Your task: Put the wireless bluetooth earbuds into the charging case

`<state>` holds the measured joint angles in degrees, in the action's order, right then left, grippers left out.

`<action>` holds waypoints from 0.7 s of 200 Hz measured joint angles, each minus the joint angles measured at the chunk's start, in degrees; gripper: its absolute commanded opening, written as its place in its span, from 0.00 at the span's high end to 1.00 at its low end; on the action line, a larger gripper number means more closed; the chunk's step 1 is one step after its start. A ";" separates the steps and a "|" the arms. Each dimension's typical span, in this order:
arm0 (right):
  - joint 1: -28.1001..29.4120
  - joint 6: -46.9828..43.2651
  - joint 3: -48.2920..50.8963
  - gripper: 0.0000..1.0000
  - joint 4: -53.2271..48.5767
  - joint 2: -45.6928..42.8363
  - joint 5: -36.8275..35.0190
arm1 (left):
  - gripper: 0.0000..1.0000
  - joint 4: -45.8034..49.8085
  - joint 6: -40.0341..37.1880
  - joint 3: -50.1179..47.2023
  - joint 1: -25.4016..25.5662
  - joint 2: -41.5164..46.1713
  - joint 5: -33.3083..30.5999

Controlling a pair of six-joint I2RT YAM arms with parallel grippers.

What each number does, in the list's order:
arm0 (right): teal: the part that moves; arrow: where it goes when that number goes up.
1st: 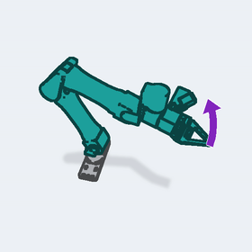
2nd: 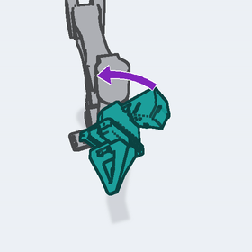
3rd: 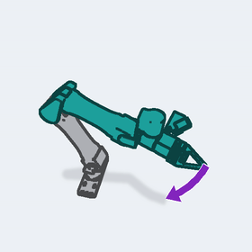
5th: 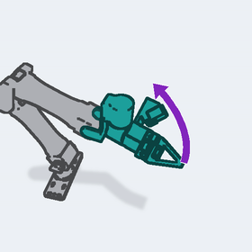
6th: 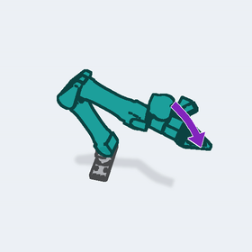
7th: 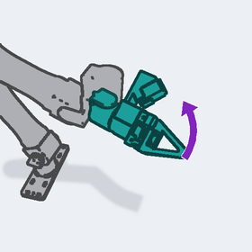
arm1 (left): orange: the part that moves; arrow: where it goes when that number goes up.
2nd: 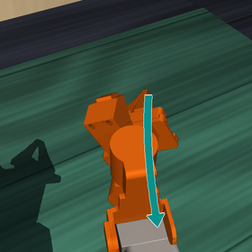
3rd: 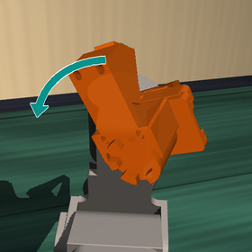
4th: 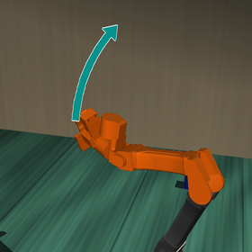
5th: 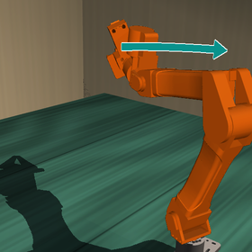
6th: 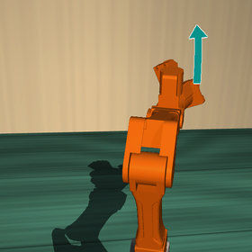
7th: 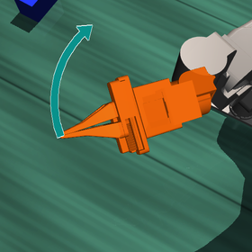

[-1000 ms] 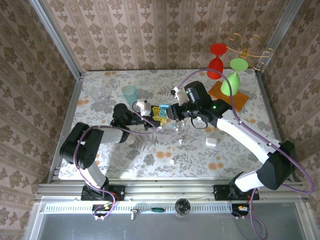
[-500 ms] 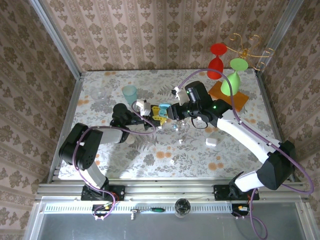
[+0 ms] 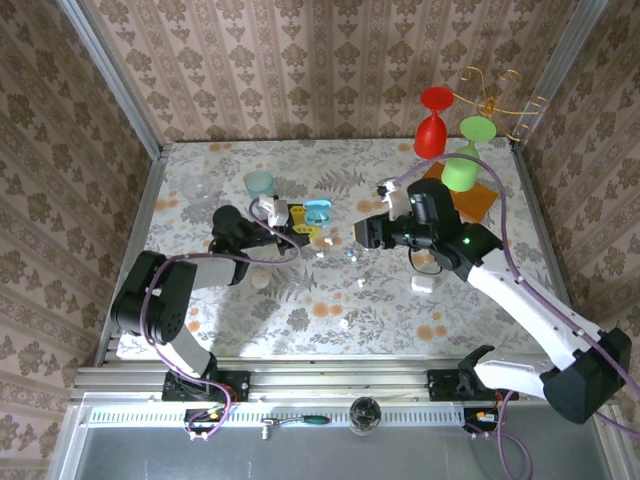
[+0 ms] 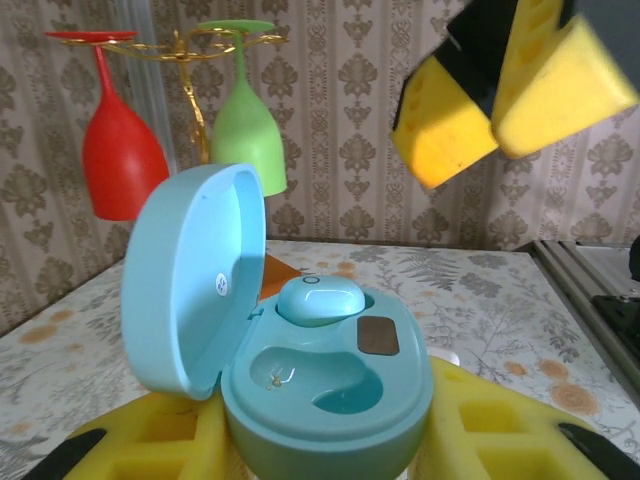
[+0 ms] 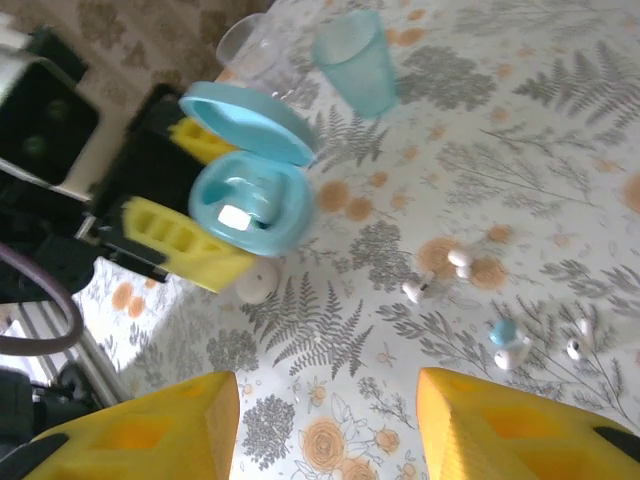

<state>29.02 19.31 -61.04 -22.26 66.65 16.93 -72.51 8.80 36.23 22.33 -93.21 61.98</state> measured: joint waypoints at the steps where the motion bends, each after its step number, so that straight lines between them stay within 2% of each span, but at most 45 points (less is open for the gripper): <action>1: -0.28 0.31 0.35 0.49 0.26 -0.13 0.04 | 0.73 0.00 0.00 -0.07 -0.04 0.07 -0.04; 18: -3.23 3.28 3.48 0.49 2.36 0.11 -0.26 | 0.74 0.00 0.00 -0.72 -0.68 0.98 -0.17; 38: -5.01 6.12 4.24 0.49 2.82 4.61 -2.36 | 0.74 -0.02 0.00 -1.38 -0.79 1.97 -0.33; 85: -3.56 8.02 0.02 0.50 2.43 22.14 -6.88 | 0.74 -0.22 -0.02 -4.24 -2.01 4.83 -1.77; 140: -2.58 7.39 -8.31 0.48 2.47 38.18 -5.53 | 0.74 -0.17 -0.02 -6.75 -5.18 6.73 -2.89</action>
<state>26.44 26.70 -69.34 -19.79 104.84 11.40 -72.69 8.78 29.47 17.15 -86.48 59.09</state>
